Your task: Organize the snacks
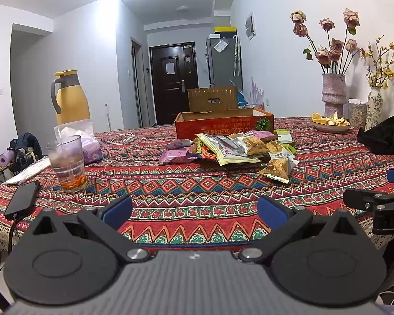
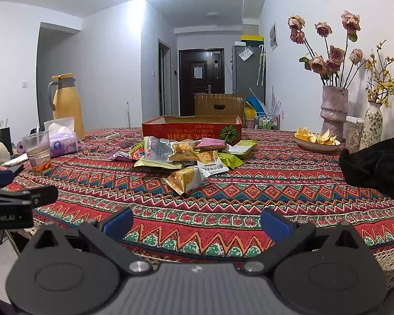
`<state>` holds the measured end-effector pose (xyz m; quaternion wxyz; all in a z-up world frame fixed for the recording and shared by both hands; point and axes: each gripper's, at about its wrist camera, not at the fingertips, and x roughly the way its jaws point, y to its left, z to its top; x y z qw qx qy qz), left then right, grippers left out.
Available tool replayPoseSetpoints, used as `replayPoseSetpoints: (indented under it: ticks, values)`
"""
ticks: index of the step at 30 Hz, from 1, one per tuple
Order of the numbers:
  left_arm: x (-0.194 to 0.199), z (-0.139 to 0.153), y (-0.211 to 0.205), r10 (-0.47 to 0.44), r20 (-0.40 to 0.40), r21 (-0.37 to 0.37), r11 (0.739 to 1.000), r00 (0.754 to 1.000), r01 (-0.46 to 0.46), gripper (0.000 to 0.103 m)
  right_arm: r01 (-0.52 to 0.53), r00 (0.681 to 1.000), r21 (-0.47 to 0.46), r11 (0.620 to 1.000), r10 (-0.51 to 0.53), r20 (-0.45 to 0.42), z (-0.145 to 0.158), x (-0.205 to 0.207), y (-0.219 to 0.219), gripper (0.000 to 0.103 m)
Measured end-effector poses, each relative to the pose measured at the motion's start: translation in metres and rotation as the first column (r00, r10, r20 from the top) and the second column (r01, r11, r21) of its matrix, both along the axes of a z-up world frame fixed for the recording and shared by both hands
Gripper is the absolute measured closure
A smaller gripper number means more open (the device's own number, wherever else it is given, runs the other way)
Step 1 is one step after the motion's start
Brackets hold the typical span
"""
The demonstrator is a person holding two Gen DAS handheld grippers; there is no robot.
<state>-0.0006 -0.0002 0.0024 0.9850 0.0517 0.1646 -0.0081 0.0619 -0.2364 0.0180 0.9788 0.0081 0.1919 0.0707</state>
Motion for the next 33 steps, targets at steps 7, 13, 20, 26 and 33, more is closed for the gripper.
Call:
replayPoseSetpoints:
  ticks: [7, 13, 20, 26, 33]
  values:
    - [0.001, 0.000, 0.000, -0.003, 0.003, -0.002, 1.000, 1.000, 0.003, 0.000, 0.000, 1.000, -0.002, 1.000, 0.000, -0.003, 0.000, 0.002, -0.001, 0.000]
    - [0.018, 0.002, 0.002, 0.001, 0.003, 0.005, 1.000, 1.000, -0.001, 0.000, 0.010, 1.000, -0.009, 1.000, -0.010, -0.005, 0.001, 0.018, -0.002, 0.000]
    - [0.063, 0.006, 0.012, 0.035, -0.037, -0.014, 0.999, 0.999, -0.035, 0.000, 0.053, 0.999, -0.002, 0.999, -0.053, -0.010, 0.006, 0.056, -0.012, 0.000]
    - [0.106, 0.007, 0.014, 0.036, -0.068, -0.019, 0.999, 0.997, -0.038, 0.000, 0.046, 0.997, 0.081, 0.996, -0.041, -0.063, 0.008, 0.099, -0.023, 0.001]
    - [0.150, -0.002, 0.015, 0.018, -0.125, -0.027, 0.999, 0.992, -0.022, 0.000, -0.027, 0.976, 0.191, 0.981, 0.067, -0.207, -0.011, 0.165, 0.001, 0.018]
